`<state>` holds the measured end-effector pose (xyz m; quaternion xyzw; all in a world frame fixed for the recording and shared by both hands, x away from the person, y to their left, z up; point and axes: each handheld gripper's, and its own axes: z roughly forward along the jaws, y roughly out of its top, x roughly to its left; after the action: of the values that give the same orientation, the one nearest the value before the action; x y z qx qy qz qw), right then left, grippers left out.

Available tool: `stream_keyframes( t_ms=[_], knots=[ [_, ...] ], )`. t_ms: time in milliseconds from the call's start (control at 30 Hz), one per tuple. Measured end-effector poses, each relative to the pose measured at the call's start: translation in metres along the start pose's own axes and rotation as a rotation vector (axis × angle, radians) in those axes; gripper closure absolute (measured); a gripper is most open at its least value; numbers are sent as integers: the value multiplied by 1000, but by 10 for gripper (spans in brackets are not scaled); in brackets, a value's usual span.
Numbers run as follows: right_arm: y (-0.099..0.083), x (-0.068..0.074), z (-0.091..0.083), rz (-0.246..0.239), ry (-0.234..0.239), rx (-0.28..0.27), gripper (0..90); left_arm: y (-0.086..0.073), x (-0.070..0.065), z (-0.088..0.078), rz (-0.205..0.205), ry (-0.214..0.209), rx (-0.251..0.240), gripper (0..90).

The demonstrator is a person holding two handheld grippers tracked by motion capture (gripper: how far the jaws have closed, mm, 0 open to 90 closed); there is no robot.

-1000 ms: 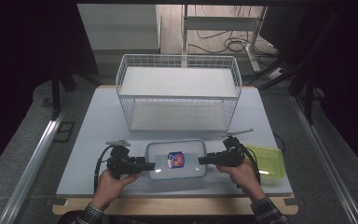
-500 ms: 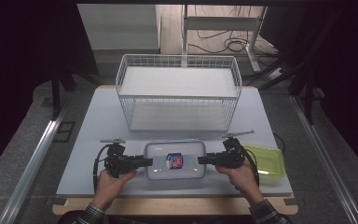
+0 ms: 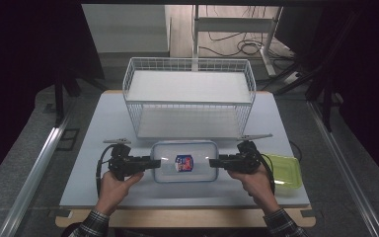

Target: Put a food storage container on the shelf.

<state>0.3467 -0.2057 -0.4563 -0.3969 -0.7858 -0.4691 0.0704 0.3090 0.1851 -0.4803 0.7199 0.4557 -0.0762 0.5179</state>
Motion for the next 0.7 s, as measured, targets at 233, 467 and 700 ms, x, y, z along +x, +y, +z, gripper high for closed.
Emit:
stream_keyframes(
  t_ms=[233,467,700],
  knots=[
    [12,2,-8,-19,-6,-25,526,16,-6,-3,27,0,-16,504],
    [27,7,-18,-36,-10,-48,526,33,-14,-8,54,2,-33,504],
    [44,9,-25,-47,-11,-70,526,51,-19,-13,66,8,-46,504]
  ],
)
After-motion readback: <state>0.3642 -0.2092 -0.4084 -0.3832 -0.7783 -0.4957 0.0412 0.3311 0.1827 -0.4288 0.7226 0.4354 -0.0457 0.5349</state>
